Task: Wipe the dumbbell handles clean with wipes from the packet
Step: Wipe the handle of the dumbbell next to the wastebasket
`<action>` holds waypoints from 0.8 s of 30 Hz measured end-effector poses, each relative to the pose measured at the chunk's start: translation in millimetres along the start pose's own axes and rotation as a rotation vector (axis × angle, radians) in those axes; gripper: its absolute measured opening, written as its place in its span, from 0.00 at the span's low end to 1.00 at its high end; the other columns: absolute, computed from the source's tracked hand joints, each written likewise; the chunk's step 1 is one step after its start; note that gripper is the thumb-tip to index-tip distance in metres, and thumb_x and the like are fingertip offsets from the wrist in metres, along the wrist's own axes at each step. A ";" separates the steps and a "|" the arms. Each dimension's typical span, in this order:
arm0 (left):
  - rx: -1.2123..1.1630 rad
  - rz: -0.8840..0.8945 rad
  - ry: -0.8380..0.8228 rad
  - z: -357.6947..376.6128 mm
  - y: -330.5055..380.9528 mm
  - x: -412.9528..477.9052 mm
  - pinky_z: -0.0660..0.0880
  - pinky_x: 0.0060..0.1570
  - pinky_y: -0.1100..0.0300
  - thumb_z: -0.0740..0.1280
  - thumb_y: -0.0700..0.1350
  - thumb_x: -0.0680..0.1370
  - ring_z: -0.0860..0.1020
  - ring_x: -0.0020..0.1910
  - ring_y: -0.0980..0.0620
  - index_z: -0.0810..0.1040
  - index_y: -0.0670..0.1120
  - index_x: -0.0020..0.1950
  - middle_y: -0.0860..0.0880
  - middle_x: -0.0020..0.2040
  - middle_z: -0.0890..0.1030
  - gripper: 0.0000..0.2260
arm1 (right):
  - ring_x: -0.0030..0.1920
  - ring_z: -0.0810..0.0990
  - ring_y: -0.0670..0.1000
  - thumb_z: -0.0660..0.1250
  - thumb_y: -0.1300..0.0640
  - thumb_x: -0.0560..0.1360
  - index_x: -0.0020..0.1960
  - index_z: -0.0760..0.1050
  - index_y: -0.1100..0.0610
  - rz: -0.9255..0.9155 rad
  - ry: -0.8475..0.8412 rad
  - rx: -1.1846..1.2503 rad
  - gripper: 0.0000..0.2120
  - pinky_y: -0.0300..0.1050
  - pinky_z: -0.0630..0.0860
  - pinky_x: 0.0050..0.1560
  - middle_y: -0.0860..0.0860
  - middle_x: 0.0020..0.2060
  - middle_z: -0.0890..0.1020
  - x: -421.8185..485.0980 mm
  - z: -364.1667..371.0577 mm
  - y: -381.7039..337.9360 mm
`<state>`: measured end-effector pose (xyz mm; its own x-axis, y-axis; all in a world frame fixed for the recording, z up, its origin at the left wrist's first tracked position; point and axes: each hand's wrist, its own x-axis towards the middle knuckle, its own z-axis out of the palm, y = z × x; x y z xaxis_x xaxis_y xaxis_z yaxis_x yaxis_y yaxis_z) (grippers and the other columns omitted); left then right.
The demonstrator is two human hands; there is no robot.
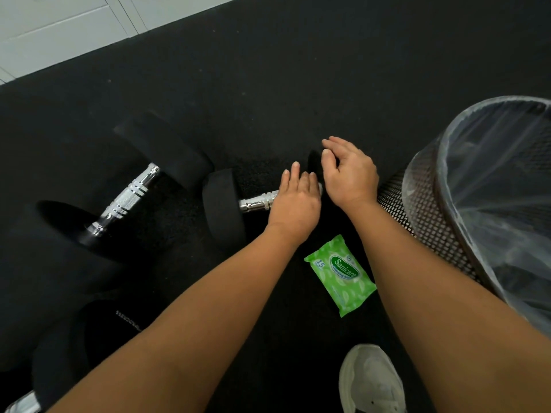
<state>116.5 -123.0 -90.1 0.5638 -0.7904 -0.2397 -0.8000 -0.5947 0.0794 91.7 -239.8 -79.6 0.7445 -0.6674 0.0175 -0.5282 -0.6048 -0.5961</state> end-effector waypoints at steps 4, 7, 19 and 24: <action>0.040 0.007 -0.011 4.4 -15.2 -7.1 0.42 0.73 0.44 0.49 0.42 0.82 0.47 0.76 0.38 0.49 0.36 0.76 0.38 0.75 0.58 0.24 | 0.65 0.72 0.46 0.57 0.48 0.78 0.62 0.77 0.48 -0.001 0.000 0.011 0.17 0.48 0.71 0.63 0.43 0.65 0.76 -0.6 1.1 1.0; 0.003 -0.017 -0.042 3.5 -22.9 -9.8 0.42 0.74 0.45 0.50 0.44 0.82 0.45 0.76 0.39 0.47 0.38 0.76 0.40 0.76 0.57 0.25 | 0.65 0.73 0.47 0.57 0.48 0.78 0.62 0.77 0.48 0.005 0.004 0.010 0.17 0.48 0.71 0.62 0.43 0.65 0.76 -0.7 1.3 0.6; -0.105 0.065 -0.088 4.3 -36.9 -8.2 0.44 0.75 0.46 0.51 0.49 0.82 0.43 0.77 0.41 0.47 0.43 0.77 0.46 0.78 0.54 0.26 | 0.64 0.73 0.47 0.57 0.48 0.78 0.62 0.77 0.47 0.011 0.004 0.015 0.17 0.48 0.71 0.62 0.42 0.64 0.76 -0.6 0.2 0.9; -0.035 -0.002 -0.075 1.0 -19.2 -0.1 0.47 0.74 0.44 0.52 0.45 0.80 0.48 0.76 0.36 0.57 0.38 0.73 0.39 0.69 0.67 0.22 | 0.64 0.73 0.46 0.57 0.49 0.78 0.62 0.77 0.47 0.014 0.006 0.002 0.16 0.47 0.71 0.62 0.42 0.64 0.76 -0.5 1.0 -0.7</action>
<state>131.6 -111.4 -92.5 0.5478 -0.7764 -0.3116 -0.7903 -0.6024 0.1118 92.0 -238.6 -80.1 0.7346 -0.6784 0.0137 -0.5378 -0.5945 -0.5978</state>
